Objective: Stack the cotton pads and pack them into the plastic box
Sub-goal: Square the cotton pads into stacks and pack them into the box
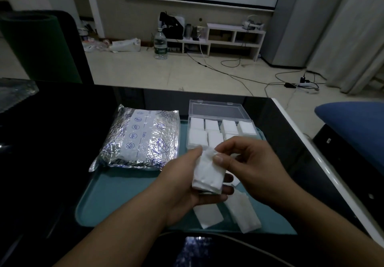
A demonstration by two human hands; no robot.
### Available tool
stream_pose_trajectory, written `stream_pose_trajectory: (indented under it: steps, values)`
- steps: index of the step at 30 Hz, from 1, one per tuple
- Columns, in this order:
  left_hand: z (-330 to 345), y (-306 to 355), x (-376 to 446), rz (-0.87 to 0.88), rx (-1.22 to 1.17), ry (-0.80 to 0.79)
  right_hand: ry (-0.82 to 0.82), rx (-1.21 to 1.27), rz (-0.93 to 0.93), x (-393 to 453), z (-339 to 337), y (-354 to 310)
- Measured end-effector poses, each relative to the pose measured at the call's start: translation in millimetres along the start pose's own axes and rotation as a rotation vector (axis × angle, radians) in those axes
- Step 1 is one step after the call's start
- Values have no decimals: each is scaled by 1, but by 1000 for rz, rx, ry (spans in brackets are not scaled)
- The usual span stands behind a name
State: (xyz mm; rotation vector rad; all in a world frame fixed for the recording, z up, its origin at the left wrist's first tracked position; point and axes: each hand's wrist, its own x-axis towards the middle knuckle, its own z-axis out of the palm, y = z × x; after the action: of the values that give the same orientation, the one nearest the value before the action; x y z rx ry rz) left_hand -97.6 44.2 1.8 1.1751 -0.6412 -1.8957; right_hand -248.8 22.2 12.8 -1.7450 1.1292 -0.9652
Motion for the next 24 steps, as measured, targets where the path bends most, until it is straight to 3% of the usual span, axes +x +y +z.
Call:
stream_pose_trajectory:
  steps: [5,17,24]
  values:
    - [1,0,-3,-22,-2,-32,-4,35,-2,-2,7,-1]
    - [-2,-1,-2,-25,30,-68,68,-194,-99,0,6,6]
    - [-1,0,-3,-6,49,-63,38,137,64,-1,7,0]
